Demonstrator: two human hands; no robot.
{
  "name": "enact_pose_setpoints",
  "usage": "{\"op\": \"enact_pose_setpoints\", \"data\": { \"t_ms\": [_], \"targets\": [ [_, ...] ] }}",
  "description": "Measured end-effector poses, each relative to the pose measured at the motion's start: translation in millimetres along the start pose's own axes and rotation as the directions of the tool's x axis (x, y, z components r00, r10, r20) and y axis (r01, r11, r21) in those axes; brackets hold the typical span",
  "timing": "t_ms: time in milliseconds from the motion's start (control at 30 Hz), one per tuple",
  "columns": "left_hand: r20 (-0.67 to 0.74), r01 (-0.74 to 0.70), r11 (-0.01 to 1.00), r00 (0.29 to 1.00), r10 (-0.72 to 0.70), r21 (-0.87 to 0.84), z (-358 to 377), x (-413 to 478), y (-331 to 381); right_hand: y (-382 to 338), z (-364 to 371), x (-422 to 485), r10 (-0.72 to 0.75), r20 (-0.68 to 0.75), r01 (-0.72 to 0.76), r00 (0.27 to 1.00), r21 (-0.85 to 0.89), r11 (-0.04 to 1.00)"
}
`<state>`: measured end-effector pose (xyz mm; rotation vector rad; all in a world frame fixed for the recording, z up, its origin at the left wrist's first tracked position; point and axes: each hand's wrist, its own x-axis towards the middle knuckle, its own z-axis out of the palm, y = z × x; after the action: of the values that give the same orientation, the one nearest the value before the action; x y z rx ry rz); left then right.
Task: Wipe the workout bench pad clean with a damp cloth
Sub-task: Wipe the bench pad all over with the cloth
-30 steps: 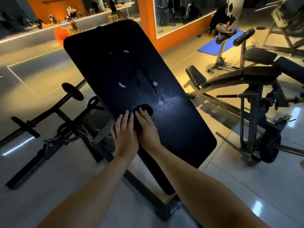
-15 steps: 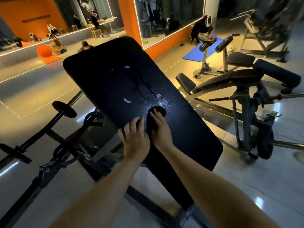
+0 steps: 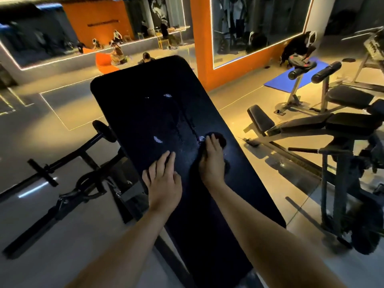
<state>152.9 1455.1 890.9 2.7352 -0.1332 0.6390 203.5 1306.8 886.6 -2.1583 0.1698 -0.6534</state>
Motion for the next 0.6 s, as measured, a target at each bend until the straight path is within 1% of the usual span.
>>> {"op": "enact_pose_setpoints", "data": {
  "t_ms": [33,67,100,133,167,200,233,267,300,333,367,400,433,467,533,600],
  "targets": [
    [0.001,0.01,1.0,1.0,-0.01,0.008,-1.5,5.0,3.9,-13.7,8.6,-2.8,-0.172,0.084,0.171,0.982,0.023,0.985],
    [0.003,0.016,0.999,1.0,-0.016,0.032,-1.8,10.5,6.5,-20.6,14.3,-2.7,-0.321,0.156,0.317,0.934,0.046,0.947],
    [0.013,0.028,0.998,1.0,-0.029,0.06,-1.9,14.9,7.8,-20.7,15.9,1.7,-0.434,0.199,0.431,0.879,0.057,0.9],
    [0.027,0.043,0.996,0.999,-0.045,0.084,-0.6,17.8,8.3,-15.2,13.4,10.1,-0.5,0.219,0.505,0.838,0.04,0.862],
    [0.034,0.051,0.993,0.998,-0.055,0.104,1.5,18.8,8.2,-4.2,7.7,20.6,-0.519,0.219,0.531,0.827,0.002,0.847],
    [0.037,0.05,0.992,0.998,-0.055,0.117,3.6,18.1,8.0,8.9,-1.2,31.0,-0.483,0.196,0.498,0.853,-0.034,0.866],
    [0.037,0.046,0.991,0.998,-0.051,0.123,5.1,16.9,8.8,24.1,-12.2,41.7,-0.393,0.152,0.405,0.907,-0.06,0.912],
    [0.034,0.043,0.991,0.998,-0.048,0.124,6.2,15.7,9.8,38.3,-22.7,52.0,-0.259,0.086,0.265,0.962,-0.06,0.962],
    [0.026,0.04,0.991,0.999,-0.044,0.125,7.1,15.1,11.1,47.9,-30.0,60.1,-0.111,0.018,0.112,0.994,-0.036,0.993],
    [0.014,0.04,0.991,0.999,-0.043,0.128,8.2,15.7,12.6,50.2,-32.1,64.7,0.019,-0.037,-0.019,0.999,-0.007,1.0],
    [0.001,0.044,0.99,0.999,-0.045,0.133,9.0,16.3,13.4,43.8,-29.1,63.5,0.091,-0.077,-0.091,0.993,0.008,0.996],
    [-0.007,0.051,0.989,0.999,-0.05,0.138,9.8,16.9,13.4,31.2,-22.2,56.6,0.094,-0.084,-0.093,0.992,0.014,0.996],
    [-0.011,0.057,0.988,0.998,-0.056,0.14,10.3,17.4,13.1,17.3,-12.0,46.5,0.019,-0.065,-0.018,0.998,0.023,1.0],
    [-0.009,0.058,0.988,0.998,-0.057,0.143,10.9,17.3,12.2,3.1,0.0,34.2,-0.101,-0.022,0.102,0.995,0.042,0.994],
    [0.003,0.042,0.987,0.999,-0.043,0.153,11.1,17.0,10.6,-15.2,19.6,12.4,-0.334,0.084,0.328,0.939,0.07,0.942],
    [0.009,0.022,0.986,1.0,-0.024,0.166,10.1,16.9,8.4,-15.8,19.9,13.9,-0.477,0.14,0.477,0.868,0.037,0.878]
  ]
}}
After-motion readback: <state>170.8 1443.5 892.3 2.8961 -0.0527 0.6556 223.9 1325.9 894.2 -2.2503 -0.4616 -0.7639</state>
